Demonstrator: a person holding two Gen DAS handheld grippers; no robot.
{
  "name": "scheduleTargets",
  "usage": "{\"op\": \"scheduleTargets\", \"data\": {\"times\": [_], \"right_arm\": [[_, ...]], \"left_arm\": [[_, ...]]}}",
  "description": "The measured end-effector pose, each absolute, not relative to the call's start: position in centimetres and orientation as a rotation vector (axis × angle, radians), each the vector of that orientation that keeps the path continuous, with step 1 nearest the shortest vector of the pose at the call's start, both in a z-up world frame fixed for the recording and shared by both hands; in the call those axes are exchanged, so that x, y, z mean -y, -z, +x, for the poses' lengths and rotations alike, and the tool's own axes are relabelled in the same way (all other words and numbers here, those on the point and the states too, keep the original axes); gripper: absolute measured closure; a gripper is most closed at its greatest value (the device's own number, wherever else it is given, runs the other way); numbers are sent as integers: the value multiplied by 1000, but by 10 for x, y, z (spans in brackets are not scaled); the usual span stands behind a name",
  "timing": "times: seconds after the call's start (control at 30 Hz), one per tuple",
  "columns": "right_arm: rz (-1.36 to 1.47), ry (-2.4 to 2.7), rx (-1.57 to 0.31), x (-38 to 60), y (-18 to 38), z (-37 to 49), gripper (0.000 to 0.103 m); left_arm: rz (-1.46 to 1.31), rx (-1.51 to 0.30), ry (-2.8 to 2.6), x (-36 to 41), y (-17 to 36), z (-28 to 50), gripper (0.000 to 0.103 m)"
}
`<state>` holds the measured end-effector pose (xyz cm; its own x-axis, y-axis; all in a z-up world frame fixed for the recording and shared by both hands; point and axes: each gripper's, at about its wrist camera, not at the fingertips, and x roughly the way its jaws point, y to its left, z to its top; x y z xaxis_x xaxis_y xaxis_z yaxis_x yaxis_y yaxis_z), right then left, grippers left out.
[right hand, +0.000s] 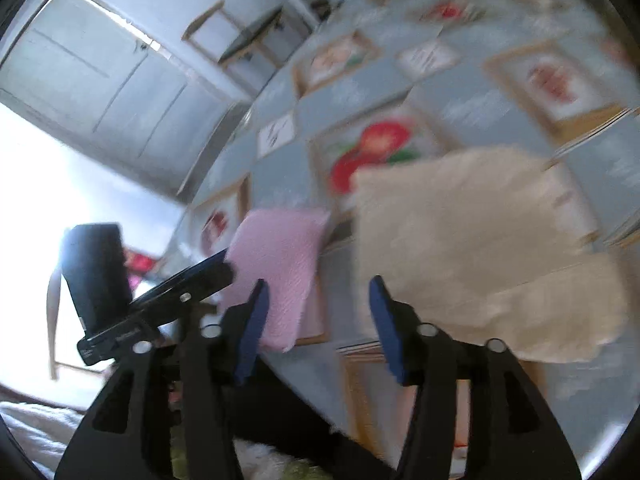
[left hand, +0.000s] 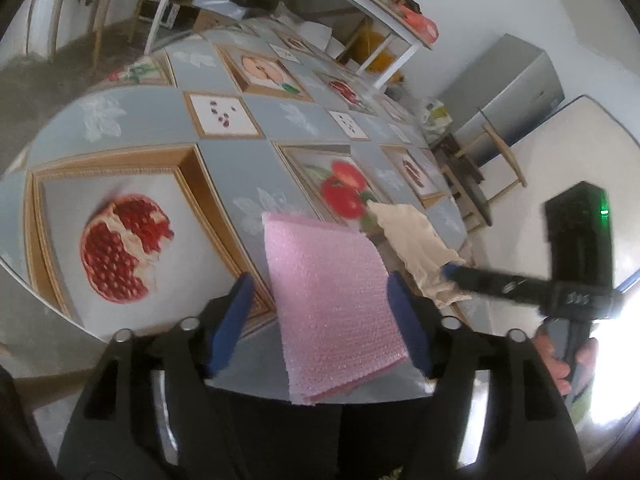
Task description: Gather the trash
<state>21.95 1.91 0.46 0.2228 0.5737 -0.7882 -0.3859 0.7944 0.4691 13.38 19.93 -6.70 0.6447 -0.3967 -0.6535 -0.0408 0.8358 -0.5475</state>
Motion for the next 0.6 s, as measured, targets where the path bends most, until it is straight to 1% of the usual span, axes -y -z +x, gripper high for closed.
{"op": "scheduleTargets", "data": {"times": [0.03,0.07,0.1,0.13,0.2,0.27,0.43,0.6], "right_arm": [[152,-627,-1132,-13,-11,218,37],[121,-589,-1107,-8,-15,217,31],[98,-557,-1091,-4,-16,217,27],[85,-522,-1085,2,-15,219,24],[109,-476,-1104,16,-6,227,18],[144,-431,-1147,29,7,237,15],[156,-367,-1219,29,39,256,14],[50,-395,-1207,6,45,257,14]], "left_arm": [[-537,-856,213,-196,64,135,29],[-519,-857,215,-192,62,136,25],[-491,-863,215,-186,60,137,23],[-465,-871,215,-180,59,139,20],[-426,-884,219,-169,56,140,20],[-392,-894,221,-161,55,141,19],[-344,-917,204,-149,55,146,19],[-329,-929,194,-147,56,147,19]]}}
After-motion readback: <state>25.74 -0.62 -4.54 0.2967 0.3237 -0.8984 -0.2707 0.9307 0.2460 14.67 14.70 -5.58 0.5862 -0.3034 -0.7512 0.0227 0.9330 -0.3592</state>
